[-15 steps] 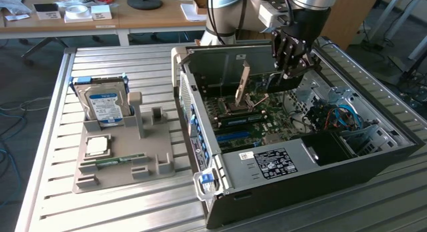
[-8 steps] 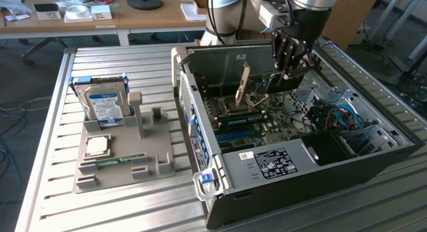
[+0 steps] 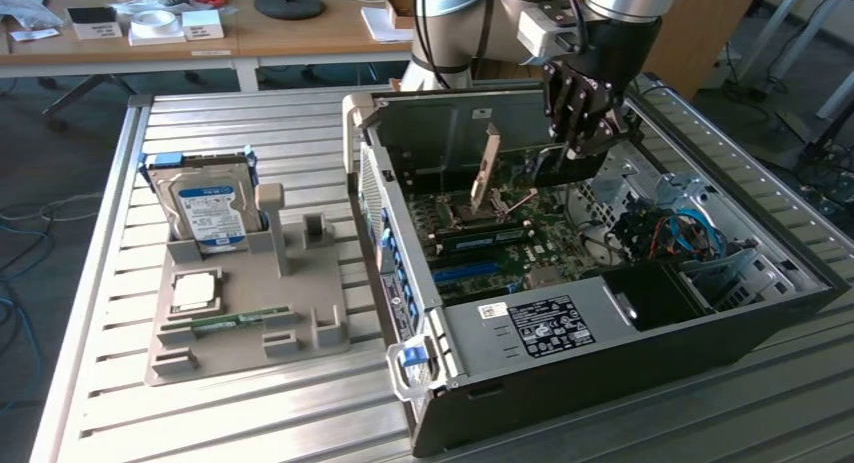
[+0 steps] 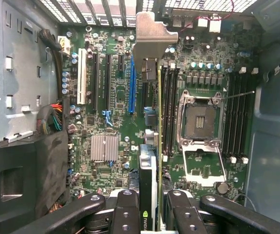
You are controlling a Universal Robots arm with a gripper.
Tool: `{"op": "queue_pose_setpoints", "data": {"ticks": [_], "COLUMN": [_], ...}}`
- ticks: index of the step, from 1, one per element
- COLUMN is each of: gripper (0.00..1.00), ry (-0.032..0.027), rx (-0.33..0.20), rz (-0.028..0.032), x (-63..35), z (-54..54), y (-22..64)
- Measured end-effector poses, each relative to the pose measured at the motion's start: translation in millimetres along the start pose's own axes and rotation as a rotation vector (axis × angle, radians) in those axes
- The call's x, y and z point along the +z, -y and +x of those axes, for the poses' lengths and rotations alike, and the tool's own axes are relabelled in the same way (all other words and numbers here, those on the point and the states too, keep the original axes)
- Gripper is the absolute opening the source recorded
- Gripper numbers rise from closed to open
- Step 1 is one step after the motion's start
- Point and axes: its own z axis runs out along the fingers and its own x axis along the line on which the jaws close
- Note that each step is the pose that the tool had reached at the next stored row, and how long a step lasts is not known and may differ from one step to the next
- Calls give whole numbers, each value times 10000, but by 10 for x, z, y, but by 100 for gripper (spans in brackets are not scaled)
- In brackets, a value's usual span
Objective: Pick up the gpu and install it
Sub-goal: 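Insert the gpu into the slot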
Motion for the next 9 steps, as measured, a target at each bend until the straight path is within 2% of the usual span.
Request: {"op": "queue_pose_setpoints", "data": {"ticks": [9], "gripper": [27], "ry": [0], "rx": [1], "rz": [0], "x": [18], "z": [0], "y": [-1]}}
